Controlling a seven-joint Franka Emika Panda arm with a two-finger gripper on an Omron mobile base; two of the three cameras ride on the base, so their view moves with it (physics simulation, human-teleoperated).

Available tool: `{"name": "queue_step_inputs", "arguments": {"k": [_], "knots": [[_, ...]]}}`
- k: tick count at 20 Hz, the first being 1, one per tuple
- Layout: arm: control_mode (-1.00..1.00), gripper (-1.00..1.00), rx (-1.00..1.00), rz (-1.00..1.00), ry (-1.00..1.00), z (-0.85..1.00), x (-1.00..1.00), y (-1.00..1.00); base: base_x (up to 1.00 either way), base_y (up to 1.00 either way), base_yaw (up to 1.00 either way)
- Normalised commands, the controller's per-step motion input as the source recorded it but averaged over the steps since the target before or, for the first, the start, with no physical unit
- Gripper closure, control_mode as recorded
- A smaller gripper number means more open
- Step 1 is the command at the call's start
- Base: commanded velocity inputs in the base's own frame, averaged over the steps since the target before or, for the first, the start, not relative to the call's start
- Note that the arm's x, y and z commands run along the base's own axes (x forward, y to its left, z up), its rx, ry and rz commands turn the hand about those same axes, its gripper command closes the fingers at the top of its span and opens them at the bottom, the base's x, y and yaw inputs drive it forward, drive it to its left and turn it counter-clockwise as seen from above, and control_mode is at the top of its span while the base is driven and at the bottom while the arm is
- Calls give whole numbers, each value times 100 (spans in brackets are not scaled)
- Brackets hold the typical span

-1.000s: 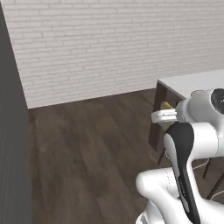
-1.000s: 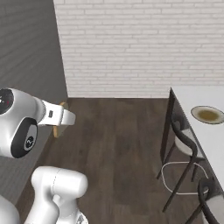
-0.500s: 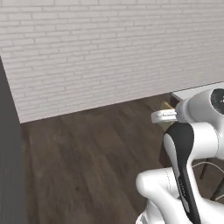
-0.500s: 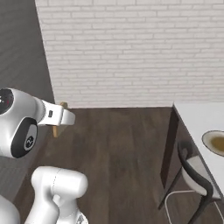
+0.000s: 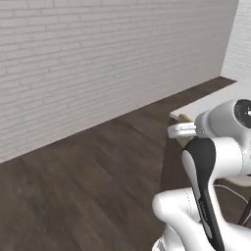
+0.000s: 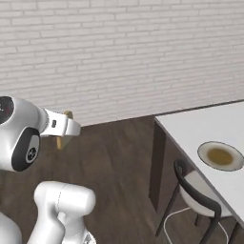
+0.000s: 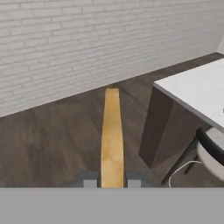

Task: Start the toaster. Once the lever pops up, take the bread to the plate on the dining counter.

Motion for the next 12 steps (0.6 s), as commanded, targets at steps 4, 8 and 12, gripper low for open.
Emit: {"name": "queue_step_inputs", "arguments": {"k": [4, 8, 12], "knots": [[100, 100, 0, 0, 0, 0, 0, 0, 70, 4, -57], [100, 100, 0, 0, 0, 0, 0, 0, 79, 21, -49], [100, 100, 0, 0, 0, 0, 0, 0, 80, 23, -49]]}}
